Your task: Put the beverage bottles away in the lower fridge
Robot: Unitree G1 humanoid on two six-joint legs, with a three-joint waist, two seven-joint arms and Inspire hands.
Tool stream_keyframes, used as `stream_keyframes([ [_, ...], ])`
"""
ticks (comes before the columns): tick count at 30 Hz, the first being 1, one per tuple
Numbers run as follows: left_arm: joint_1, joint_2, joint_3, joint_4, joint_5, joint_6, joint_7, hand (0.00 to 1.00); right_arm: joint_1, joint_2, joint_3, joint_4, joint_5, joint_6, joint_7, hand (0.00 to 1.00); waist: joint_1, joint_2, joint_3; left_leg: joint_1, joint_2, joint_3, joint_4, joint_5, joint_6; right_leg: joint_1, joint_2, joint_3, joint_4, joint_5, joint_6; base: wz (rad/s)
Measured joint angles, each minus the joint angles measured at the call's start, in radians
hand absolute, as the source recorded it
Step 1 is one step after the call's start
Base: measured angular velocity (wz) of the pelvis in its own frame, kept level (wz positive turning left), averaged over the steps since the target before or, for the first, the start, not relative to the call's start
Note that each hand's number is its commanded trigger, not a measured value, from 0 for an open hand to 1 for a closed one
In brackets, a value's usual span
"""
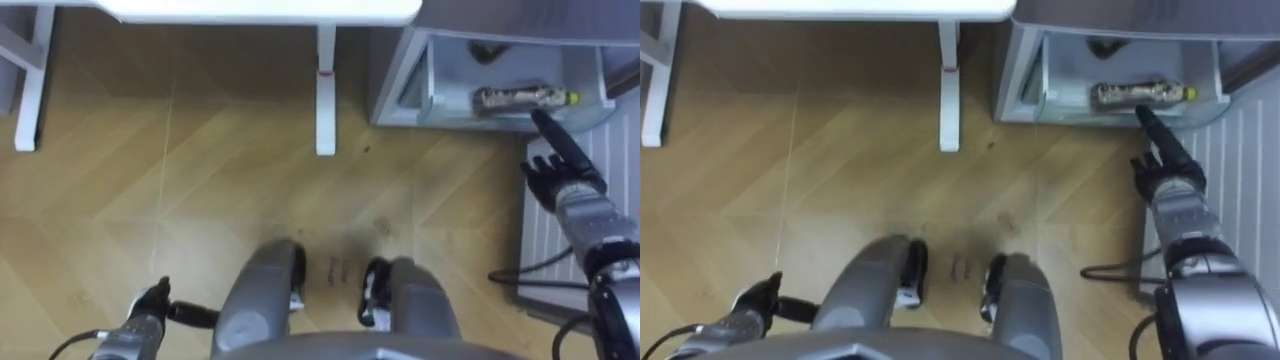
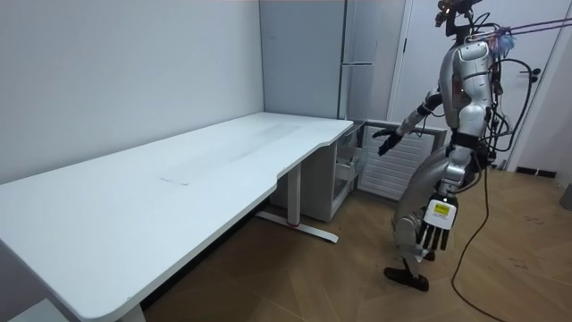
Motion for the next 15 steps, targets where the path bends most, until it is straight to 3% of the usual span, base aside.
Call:
stream_keyframes([
  [6,0.000,0.007,0.001,-0.064,0.000,0.012,0.005,0.00,-0.060,-0.003,-0.001,-0.014,0.054,0.000,0.031,0.00,0.005,0.001,0.0019,-0.208,-0.001,-0.005,0.211,-0.063,-0.004,-0.213,-0.018,0.012,0.230,-0.084,-0.011,0.04],
  [8,-0.003,0.008,0.001,-0.064,0.000,0.008,0.004,0.00,-0.092,-0.004,0.000,-0.026,0.064,-0.001,0.050,0.00,0.004,-0.008,0.0068,-0.277,-0.004,0.002,0.266,-0.071,-0.006,-0.291,-0.031,0.020,0.306,-0.104,-0.022,0.07],
  [12,-0.007,0.013,0.001,-0.067,-0.001,0.008,0.003,0.00,-0.134,-0.006,0.000,-0.068,0.093,-0.007,0.095,0.00,0.001,-0.015,0.0095,-0.377,-0.003,-0.001,0.336,-0.082,-0.020,-0.397,-0.041,0.021,0.392,-0.127,-0.034,0.08],
  [15,-0.006,0.016,0.000,-0.068,-0.011,0.007,0.003,0.00,-0.180,-0.007,0.000,-0.084,0.102,-0.008,0.133,0.00,-0.003,-0.017,0.0095,-0.444,-0.006,-0.007,0.385,-0.084,-0.026,-0.460,-0.066,0.008,0.451,-0.140,-0.056,0.12],
])
